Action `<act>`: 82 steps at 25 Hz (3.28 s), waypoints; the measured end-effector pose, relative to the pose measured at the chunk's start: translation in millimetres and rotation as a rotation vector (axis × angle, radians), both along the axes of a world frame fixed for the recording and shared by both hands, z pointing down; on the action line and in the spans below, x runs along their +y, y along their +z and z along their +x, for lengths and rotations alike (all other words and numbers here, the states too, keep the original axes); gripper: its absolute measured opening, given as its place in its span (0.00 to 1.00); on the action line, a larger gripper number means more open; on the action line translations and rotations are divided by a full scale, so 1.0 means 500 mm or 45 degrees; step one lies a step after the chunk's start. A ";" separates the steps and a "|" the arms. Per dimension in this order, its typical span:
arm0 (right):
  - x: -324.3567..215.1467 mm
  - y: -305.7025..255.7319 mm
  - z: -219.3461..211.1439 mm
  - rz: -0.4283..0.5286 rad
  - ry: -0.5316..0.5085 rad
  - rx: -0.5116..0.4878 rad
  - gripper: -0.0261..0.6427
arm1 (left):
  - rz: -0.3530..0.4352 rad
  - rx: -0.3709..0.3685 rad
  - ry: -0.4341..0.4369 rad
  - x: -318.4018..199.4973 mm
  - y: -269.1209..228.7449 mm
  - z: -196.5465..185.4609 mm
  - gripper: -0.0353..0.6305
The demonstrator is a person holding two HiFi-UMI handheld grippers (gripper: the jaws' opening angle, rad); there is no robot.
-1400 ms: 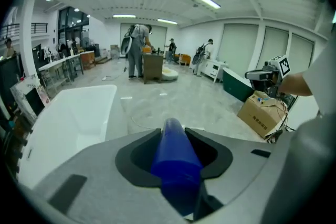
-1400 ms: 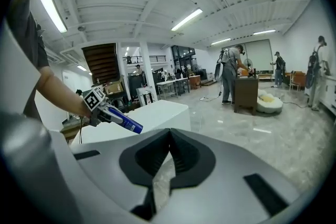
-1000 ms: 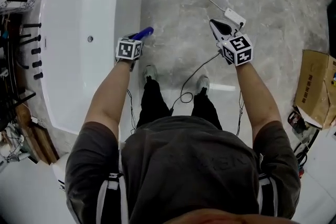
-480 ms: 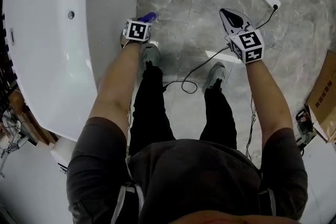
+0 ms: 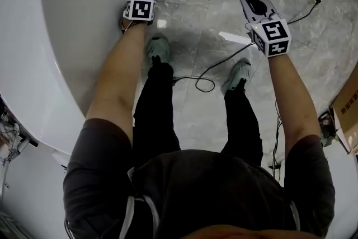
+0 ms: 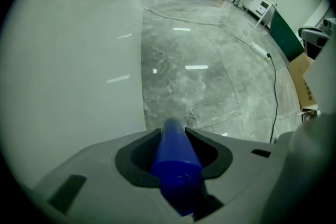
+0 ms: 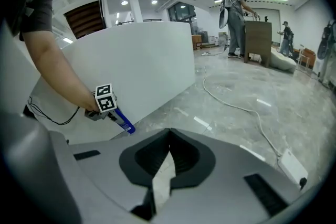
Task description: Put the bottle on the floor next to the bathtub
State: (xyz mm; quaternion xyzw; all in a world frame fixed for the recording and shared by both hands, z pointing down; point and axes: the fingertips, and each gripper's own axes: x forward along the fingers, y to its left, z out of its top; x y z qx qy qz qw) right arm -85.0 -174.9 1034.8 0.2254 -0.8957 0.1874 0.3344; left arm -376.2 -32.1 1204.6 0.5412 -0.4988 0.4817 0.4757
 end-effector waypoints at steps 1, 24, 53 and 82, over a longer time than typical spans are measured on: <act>-0.003 0.015 -0.003 0.002 -0.004 0.005 0.03 | -0.003 -0.004 -0.017 -0.005 0.011 -0.005 0.25; 0.006 0.089 0.047 -0.053 0.031 0.046 0.03 | 0.020 -0.038 -0.126 -0.052 0.053 -0.029 0.27; -0.033 -0.756 0.247 0.161 0.251 -0.055 0.03 | 0.819 0.394 -0.031 -0.200 -0.933 0.294 0.35; 0.121 -1.581 0.335 0.467 0.337 -0.437 0.03 | 1.654 0.749 0.426 -0.064 -1.985 0.469 0.06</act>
